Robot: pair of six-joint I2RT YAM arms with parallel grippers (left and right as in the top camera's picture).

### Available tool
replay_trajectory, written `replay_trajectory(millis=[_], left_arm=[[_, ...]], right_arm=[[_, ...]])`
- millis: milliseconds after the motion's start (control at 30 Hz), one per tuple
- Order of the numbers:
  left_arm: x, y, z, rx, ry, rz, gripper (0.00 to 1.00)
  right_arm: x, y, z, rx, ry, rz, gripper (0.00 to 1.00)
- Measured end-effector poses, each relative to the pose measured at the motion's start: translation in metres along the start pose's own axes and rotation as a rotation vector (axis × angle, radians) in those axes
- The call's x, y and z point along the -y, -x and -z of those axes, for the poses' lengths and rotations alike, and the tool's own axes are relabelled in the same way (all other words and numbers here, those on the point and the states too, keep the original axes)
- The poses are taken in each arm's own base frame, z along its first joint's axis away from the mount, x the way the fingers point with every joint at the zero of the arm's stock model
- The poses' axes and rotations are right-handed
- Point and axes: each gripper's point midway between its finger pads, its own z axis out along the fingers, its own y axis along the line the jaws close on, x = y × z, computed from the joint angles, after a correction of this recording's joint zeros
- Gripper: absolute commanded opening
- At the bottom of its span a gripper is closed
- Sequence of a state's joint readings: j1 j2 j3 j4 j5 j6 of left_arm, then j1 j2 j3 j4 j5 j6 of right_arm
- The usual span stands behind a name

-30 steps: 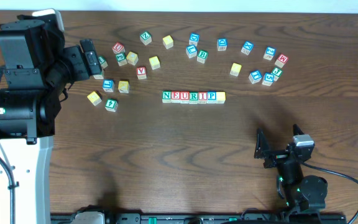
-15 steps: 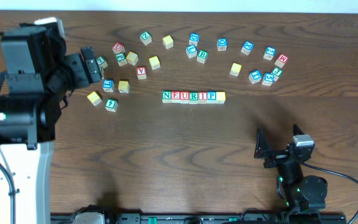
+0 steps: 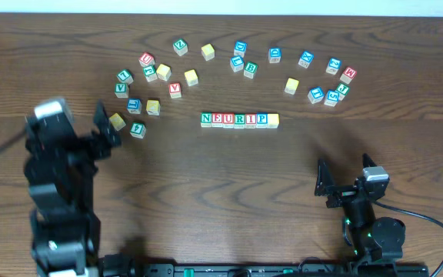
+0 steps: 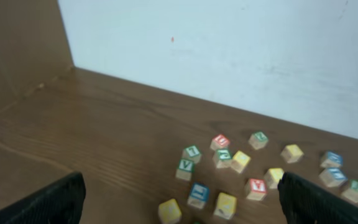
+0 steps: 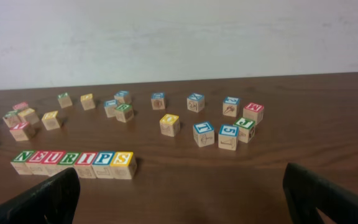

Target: Spell out NEURIPS

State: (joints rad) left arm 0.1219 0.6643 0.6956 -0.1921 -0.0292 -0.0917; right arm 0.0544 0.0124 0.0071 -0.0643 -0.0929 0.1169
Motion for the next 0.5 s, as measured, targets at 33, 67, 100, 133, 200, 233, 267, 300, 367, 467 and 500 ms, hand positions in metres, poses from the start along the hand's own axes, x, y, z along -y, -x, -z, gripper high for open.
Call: replay_trajectory(millis=[33,67,100,133,200,233,267,300,367,467,500], left_arm=[[-0.004,-0.010,0.003,0.015,0.004,-0.004,0.98],[-0.006,-0.018,0.005,0.028,0.005,-0.009,0.97],[-0.008,-0.026,0.007,0.048,0.006,-0.015,0.98],[-0.010,-0.031,0.010,0.069,0.004,-0.021,0.97],[-0.012,-0.044,0.015,0.115,-0.001,-0.039,0.98],[-0.014,-0.051,0.018,0.132,-0.002,-0.051,0.98],[-0.015,-0.057,0.020,0.145,-0.004,-0.057,0.98],[-0.016,-0.064,0.022,0.159,-0.004,-0.066,0.98],[-0.018,-0.078,0.024,0.174,-0.005,-0.079,0.98],[-0.021,-0.097,0.024,0.185,-0.005,-0.091,0.98],[-0.022,-0.103,0.023,0.190,-0.005,-0.095,0.98]], right_arm=[[0.000,0.000,0.000,0.000,0.000,0.000,0.99],[0.000,0.000,0.000,0.000,0.000,0.000,0.99],[0.000,0.000,0.000,0.000,0.000,0.000,0.99],[0.000,0.000,0.000,-0.001,0.000,0.000,0.99],[0.000,0.000,0.000,-0.001,0.000,0.000,0.99],[0.000,0.000,0.000,0.000,0.000,0.000,0.99],[0.000,0.000,0.000,0.000,0.000,0.000,0.99],[0.000,0.000,0.000,0.000,0.000,0.000,0.99],[0.000,0.000,0.000,0.000,0.000,0.000,0.99],[0.000,0.000,0.000,0.000,0.000,0.000,0.99],[0.000,0.000,0.000,0.001,0.000,0.000,0.99]])
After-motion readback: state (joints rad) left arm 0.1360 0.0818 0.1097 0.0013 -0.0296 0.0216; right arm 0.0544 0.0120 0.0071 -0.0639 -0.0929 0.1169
